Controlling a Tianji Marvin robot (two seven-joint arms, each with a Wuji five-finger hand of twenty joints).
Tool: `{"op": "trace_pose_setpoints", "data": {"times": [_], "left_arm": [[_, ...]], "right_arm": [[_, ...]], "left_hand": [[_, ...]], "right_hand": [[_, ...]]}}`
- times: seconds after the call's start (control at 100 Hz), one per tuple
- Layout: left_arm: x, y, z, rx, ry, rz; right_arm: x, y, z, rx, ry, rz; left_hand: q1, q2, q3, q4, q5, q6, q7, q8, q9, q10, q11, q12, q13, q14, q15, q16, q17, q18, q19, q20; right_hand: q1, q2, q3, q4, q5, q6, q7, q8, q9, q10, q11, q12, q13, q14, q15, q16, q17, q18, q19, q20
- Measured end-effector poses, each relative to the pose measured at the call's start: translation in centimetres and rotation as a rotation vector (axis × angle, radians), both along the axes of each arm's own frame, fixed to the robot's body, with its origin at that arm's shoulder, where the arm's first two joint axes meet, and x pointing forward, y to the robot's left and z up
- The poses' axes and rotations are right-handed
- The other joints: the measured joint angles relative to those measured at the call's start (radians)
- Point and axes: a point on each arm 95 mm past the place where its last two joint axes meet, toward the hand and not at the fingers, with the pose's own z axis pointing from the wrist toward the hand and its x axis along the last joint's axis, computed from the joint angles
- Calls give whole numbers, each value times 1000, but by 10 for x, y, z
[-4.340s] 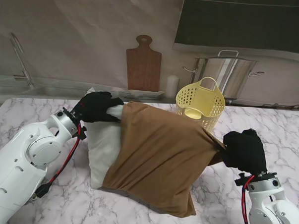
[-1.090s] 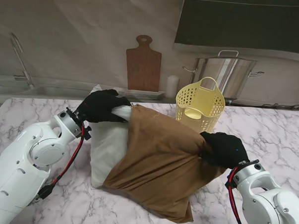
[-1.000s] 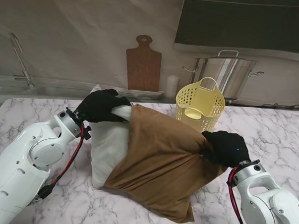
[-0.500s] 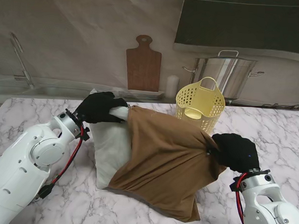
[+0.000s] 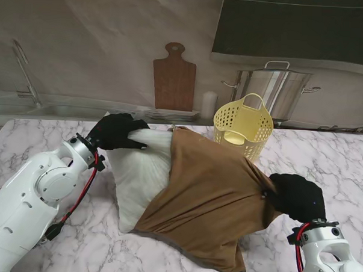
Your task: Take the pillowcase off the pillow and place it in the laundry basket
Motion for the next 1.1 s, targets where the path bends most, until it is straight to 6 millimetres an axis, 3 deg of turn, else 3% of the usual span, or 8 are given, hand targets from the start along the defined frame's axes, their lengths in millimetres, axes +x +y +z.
{"op": "trace_pose_setpoints", "data": {"times": [0.44,0.74,1.1], "left_arm": [[7,14,-23,24,92,60],[17,34,-55,52,210,142],[20,46,-63,93,271,180]], "right_arm": [[-31,-22,-14,-11,18,-87],[-40,-31,-16,-14,17,-122],[-50,-41,-14,-28,-12,-173]], "left_hand": [[-4,12,0,0,0,0,0,0,0,0,0,0,0,0,0,0,0,0,0,1],[-9,27,0,-10,0,2,0,0,0,1,0,0,2,0,1,0,0,0,0,2],[-34,38,0,-11,0,0,0,0,1,1,4,1,2,0,10,0,0,0,0,3]], "right_hand": [[0,-1,0,-1,1,0,0,15,0,0,9,0,12,-6,16,0,2,9,0,-1],[0,-2,0,-2,3,0,-1,24,0,0,9,0,12,-8,28,1,2,10,0,-1],[0,-11,0,-13,13,0,-1,28,0,0,9,0,15,-8,39,8,3,10,0,-2]]}}
